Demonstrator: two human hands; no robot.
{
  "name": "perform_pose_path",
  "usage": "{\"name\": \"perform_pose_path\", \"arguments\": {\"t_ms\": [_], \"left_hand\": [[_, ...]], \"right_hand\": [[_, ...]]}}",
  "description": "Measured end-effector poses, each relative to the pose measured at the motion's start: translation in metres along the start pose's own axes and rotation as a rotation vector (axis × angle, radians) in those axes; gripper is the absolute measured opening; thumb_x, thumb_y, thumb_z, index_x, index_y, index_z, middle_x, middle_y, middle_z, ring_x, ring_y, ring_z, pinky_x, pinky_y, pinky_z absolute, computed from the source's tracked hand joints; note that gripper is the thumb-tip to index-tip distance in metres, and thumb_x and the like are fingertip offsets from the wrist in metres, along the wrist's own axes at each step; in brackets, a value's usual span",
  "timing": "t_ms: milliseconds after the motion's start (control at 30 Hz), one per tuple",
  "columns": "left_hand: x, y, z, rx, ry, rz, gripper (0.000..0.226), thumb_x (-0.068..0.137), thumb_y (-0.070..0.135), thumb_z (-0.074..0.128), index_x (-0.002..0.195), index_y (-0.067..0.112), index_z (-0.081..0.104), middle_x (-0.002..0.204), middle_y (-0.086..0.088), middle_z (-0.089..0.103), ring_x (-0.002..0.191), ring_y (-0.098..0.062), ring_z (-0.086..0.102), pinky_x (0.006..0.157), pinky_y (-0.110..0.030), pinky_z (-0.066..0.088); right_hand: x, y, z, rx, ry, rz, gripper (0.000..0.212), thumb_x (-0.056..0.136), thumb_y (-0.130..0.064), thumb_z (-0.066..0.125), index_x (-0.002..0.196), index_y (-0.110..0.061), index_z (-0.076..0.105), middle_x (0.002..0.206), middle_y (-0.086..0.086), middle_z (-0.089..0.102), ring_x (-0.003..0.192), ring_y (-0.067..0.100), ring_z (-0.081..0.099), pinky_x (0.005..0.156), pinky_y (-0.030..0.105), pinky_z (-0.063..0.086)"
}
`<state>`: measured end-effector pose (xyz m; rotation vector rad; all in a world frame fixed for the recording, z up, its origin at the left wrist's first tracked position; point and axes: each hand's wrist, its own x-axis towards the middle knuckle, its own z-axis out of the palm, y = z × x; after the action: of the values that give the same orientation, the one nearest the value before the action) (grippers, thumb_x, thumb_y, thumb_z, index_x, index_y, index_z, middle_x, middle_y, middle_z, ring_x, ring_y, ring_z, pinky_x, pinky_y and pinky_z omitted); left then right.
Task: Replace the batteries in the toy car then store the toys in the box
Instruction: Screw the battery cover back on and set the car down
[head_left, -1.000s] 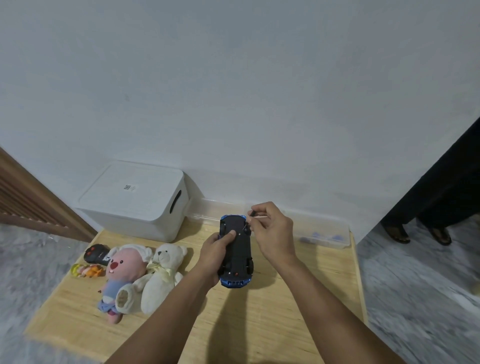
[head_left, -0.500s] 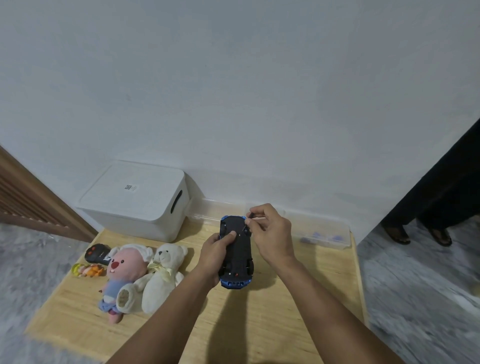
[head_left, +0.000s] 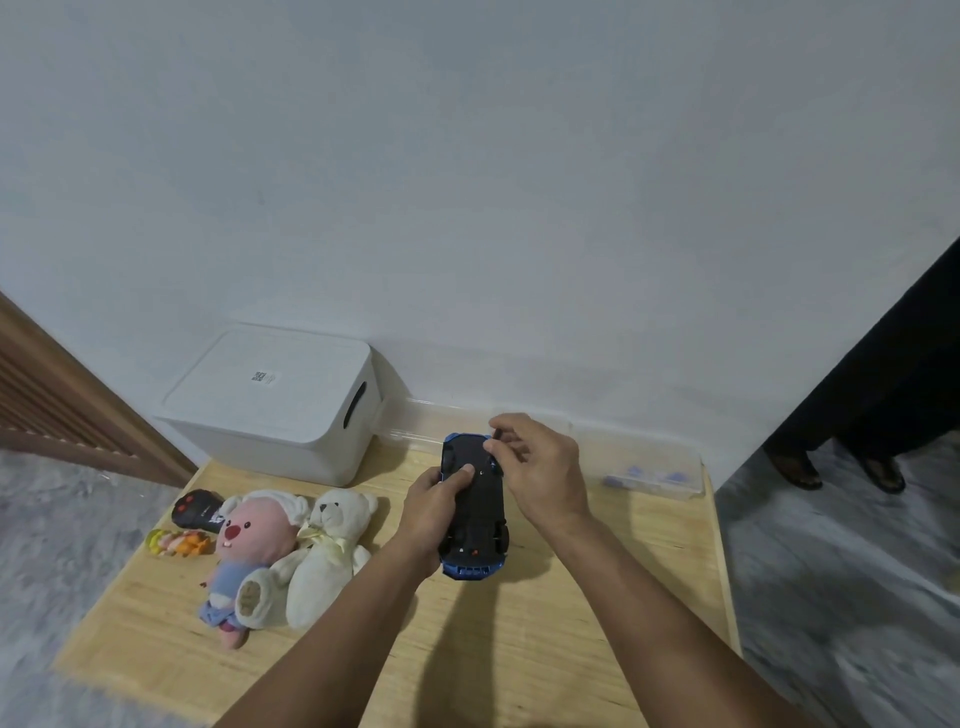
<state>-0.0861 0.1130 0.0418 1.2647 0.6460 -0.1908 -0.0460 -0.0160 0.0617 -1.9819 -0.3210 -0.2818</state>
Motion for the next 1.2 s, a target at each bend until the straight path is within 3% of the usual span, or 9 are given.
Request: {"name": "perform_pose_path", "arguments": {"t_ms": [167, 333, 433, 567, 700, 833, 1200], "left_hand": [[0.001, -0.002, -0.001, 0.007, 0.001, -0.001, 0.030, 0.091, 0.023, 0.064, 0.113, 0.003, 0.060, 0.100, -0.022, 0.072, 0.077, -0.033, 0.071, 0.060, -0.035, 0.056], [-0.001, -0.002, -0.001, 0.006, 0.001, -0.009, 0.029, 0.091, 0.023, 0.064, 0.112, 0.002, 0.059, 0.098, -0.022, 0.071, 0.079, -0.034, 0.070, 0.060, -0.036, 0.057], [-0.002, -0.002, -0.001, 0.014, -0.009, -0.005, 0.029, 0.091, 0.023, 0.064, 0.112, 0.002, 0.060, 0.099, -0.021, 0.072, 0.082, -0.035, 0.071, 0.062, -0.036, 0.057], [-0.002, -0.002, 0.000, 0.029, -0.028, 0.005, 0.031, 0.091, 0.024, 0.064, 0.113, 0.003, 0.060, 0.100, -0.021, 0.072, 0.086, -0.037, 0.071, 0.063, -0.036, 0.058], [-0.003, -0.003, 0.000, 0.031, -0.024, 0.003, 0.030, 0.091, 0.024, 0.064, 0.113, 0.004, 0.061, 0.099, -0.019, 0.072, 0.082, -0.034, 0.071, 0.060, -0.034, 0.057], [-0.004, -0.003, 0.001, 0.033, -0.011, 0.006, 0.028, 0.091, 0.024, 0.065, 0.111, 0.005, 0.062, 0.099, -0.018, 0.073, 0.082, -0.032, 0.071, 0.059, -0.033, 0.057], [-0.004, -0.006, 0.004, 0.048, -0.017, 0.013, 0.027, 0.091, 0.024, 0.065, 0.111, 0.007, 0.061, 0.101, -0.018, 0.072, 0.087, -0.034, 0.071, 0.061, -0.033, 0.057]], "right_hand": [[-0.001, 0.001, -0.001, 0.015, -0.003, -0.003, 0.021, 0.087, -0.004, 0.065, 0.105, -0.010, 0.074, 0.099, 0.000, 0.075, 0.089, 0.008, 0.070, 0.083, 0.024, 0.055], [0.003, -0.003, -0.004, 0.012, -0.038, 0.030, 0.006, 0.083, -0.016, 0.073, 0.085, -0.012, 0.075, 0.078, -0.004, 0.074, 0.072, 0.007, 0.069, 0.069, 0.027, 0.057], [0.005, -0.005, -0.005, -0.053, -0.036, 0.026, 0.018, 0.081, -0.028, 0.074, 0.073, -0.015, 0.065, 0.062, -0.007, 0.063, 0.060, 0.008, 0.060, 0.058, 0.026, 0.051], [0.007, -0.006, -0.006, -0.169, -0.078, -0.009, 0.026, 0.088, -0.030, 0.062, 0.072, -0.015, 0.048, 0.051, -0.005, 0.046, 0.050, 0.015, 0.044, 0.052, 0.031, 0.041], [0.010, -0.004, -0.009, -0.306, -0.196, -0.012, 0.029, 0.096, -0.036, 0.048, 0.078, -0.016, 0.040, 0.052, 0.002, 0.047, 0.056, 0.027, 0.053, 0.052, 0.038, 0.041], [0.013, -0.003, -0.011, -0.493, -0.238, -0.040, 0.032, 0.099, -0.043, 0.038, 0.081, -0.018, 0.040, 0.059, 0.002, 0.051, 0.059, 0.029, 0.053, 0.053, 0.035, 0.038], [0.016, -0.011, -0.013, -0.570, -0.280, 0.078, 0.066, 0.091, -0.066, 0.036, 0.051, -0.014, 0.033, 0.048, 0.000, 0.038, 0.056, 0.027, 0.043, 0.051, 0.032, 0.027]]}}
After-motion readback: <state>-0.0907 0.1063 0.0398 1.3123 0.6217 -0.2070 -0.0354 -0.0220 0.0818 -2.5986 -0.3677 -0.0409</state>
